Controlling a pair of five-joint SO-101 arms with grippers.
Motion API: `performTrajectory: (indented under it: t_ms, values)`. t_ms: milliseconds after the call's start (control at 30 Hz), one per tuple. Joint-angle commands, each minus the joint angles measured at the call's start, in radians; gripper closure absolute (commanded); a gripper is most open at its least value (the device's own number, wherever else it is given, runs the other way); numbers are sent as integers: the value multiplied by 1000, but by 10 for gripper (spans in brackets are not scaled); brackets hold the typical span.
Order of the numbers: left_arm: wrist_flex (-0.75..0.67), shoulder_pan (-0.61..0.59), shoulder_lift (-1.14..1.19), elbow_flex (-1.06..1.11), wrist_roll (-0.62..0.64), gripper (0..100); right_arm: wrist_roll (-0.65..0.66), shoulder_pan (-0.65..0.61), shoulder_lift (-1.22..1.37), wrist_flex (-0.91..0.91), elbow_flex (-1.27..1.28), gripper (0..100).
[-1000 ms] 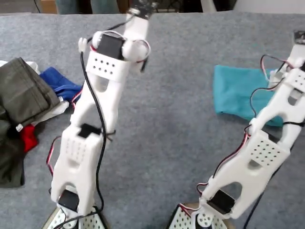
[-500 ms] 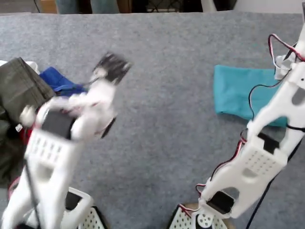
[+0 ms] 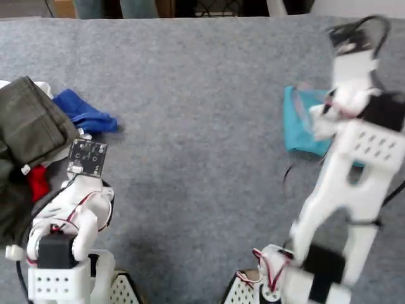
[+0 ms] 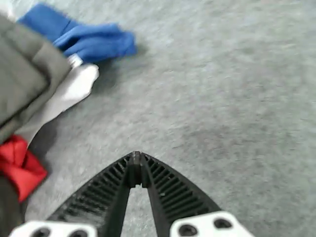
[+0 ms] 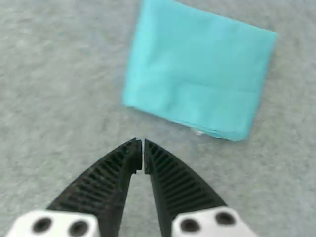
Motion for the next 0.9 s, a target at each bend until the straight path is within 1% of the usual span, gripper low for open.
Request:
performTrajectory:
  t_ms: [0,133,233,300,400,533,600,700,767,833,867]
  values:
    - [20,-51,-94,28,9,968,-49,-101,-245,-144,344,984]
    - [95,-113,-210,38,9,969,-101,-186,-415,-269,662,984]
    - [166,-179,-242,47,11,969,-135,-233,-507,-358,839,984]
    - [158,-232,-233,51,15,970,-170,-273,-547,-408,898,984]
    - [150,-274,-232,59,15,970,-219,-388,-558,-457,911,984]
    - [100,-285,-230,104,12,968,-259,-528,-536,-525,917,984]
    - [87,-286,-230,134,11,970,-259,-562,-538,-549,923,984]
    - [81,-288,-230,208,17,968,-253,-577,-539,-557,946,984]
    - [49,-346,-230,179,17,967,-253,-577,-535,-565,955,984]
    - [-75,-456,-227,145,11,964,-252,-574,-533,-575,961,984]
    - [-157,-530,-222,136,9,945,-252,-574,-532,-575,961,984]
